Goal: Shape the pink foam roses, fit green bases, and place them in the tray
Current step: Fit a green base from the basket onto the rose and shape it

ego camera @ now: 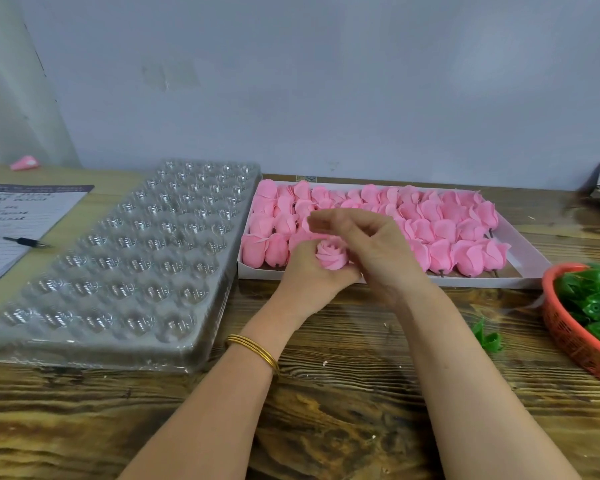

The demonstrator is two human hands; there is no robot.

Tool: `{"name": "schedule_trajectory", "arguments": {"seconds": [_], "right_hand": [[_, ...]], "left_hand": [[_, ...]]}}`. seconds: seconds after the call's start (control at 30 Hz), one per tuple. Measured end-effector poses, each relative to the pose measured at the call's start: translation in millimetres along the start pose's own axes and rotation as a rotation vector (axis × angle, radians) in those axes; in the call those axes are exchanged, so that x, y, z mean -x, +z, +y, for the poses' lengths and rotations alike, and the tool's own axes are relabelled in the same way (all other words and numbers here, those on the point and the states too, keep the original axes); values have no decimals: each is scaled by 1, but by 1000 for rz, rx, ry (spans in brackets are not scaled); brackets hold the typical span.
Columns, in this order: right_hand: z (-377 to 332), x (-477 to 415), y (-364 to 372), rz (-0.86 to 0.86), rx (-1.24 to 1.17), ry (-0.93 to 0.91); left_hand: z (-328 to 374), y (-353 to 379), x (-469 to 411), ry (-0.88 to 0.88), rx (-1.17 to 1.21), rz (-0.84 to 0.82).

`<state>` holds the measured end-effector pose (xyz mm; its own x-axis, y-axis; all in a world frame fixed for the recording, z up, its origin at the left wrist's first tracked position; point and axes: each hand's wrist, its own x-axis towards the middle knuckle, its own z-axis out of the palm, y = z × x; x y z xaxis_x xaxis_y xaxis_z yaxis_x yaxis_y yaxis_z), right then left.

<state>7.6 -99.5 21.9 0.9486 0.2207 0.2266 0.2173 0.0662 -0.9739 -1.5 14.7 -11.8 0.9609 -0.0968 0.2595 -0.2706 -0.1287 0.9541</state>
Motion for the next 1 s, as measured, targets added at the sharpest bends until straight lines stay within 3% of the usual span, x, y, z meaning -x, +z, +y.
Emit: {"name": "schedule_trajectory", "arguments": {"seconds": [0.1, 0.37, 0.7, 1.0], "right_hand": [[-2, -2, -2, 14, -166, 6], [-5, 4, 5, -189, -89, -5], [-3, 3, 0, -351, 54, -1], [1, 1, -12, -458, 197, 107]], "left_hand": [[1, 0, 4, -41, 136, -159], [1, -3, 5, -170, 335, -372], [5, -5, 7, -207, 343, -444], [6, -4, 10, -177, 290, -413]]}}
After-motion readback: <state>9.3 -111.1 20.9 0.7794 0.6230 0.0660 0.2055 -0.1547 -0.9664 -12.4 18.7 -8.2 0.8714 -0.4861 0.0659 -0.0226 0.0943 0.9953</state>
